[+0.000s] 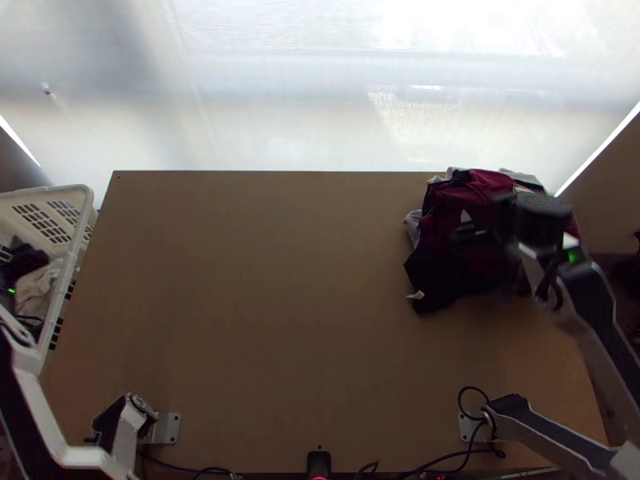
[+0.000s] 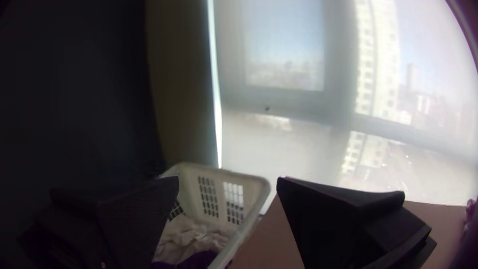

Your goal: Fold the t-shirt

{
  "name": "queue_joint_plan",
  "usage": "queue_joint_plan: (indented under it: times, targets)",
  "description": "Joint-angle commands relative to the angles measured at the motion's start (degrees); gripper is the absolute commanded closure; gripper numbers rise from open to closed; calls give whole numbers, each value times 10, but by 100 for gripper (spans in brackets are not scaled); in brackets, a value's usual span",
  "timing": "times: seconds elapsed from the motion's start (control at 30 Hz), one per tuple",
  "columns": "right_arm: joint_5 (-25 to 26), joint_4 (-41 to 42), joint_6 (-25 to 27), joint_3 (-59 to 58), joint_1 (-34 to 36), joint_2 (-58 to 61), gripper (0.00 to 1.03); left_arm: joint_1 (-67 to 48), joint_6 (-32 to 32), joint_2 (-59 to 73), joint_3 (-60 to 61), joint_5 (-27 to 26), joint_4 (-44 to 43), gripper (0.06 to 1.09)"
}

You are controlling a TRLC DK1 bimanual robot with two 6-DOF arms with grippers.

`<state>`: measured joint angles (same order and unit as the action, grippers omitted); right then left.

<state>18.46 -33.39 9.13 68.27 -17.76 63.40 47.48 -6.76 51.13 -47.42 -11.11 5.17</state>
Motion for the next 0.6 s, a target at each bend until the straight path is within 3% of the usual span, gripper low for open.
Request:
queue_joint_plan:
  times: [0.0, 0.17, 0.3, 0.43, 0.57]
  targets:
    - [4, -319, -63, 434, -59, 215, 5, 146, -63, 328, -276, -29, 194, 13]
    - [4, -452, -74, 653, -105, 309, 5, 162, -96, 512, -418, -27, 227, 11]
    - [5, -463, -59, 605, -170, 288, 5, 161, -127, 695, -606, -30, 385, 11]
    - [4, -468, -21, 593, -179, 293, 5, 154, -171, 791, -685, -39, 393, 11]
    - [6, -468, -9, 609, -170, 321, 5, 150, -203, 894, -807, -41, 508, 11]
